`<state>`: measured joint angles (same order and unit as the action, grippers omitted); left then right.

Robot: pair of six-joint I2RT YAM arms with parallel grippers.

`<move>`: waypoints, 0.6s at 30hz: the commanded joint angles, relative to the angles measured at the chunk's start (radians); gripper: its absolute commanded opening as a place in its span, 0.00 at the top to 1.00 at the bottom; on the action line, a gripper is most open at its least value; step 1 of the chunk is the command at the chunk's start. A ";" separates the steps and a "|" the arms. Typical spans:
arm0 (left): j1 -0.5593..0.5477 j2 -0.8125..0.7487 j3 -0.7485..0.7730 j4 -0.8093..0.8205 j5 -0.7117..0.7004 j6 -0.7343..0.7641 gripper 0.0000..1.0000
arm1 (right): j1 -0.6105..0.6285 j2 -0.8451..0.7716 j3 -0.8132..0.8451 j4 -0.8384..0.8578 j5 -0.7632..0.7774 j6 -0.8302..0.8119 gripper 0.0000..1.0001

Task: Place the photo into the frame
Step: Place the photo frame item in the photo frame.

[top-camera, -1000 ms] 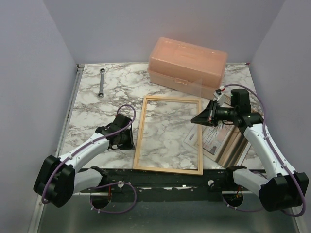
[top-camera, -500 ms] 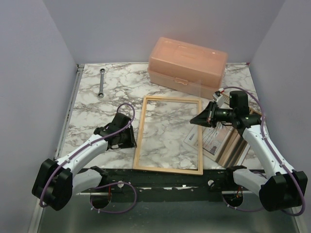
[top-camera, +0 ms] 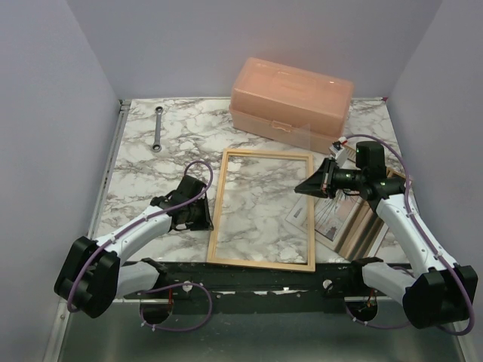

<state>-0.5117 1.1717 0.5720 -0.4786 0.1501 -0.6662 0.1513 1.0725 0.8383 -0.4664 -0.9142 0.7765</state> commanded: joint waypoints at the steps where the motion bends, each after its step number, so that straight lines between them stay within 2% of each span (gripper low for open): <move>1: 0.003 -0.015 -0.026 0.015 0.009 -0.002 0.81 | 0.017 0.004 0.034 -0.015 -0.031 -0.029 1.00; 18: 0.002 0.017 -0.053 0.039 0.002 0.006 0.86 | 0.105 0.054 0.030 0.080 -0.005 0.023 1.00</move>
<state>-0.5117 1.1629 0.5541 -0.4492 0.1547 -0.6666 0.2409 1.1149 0.8398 -0.4366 -0.9131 0.7822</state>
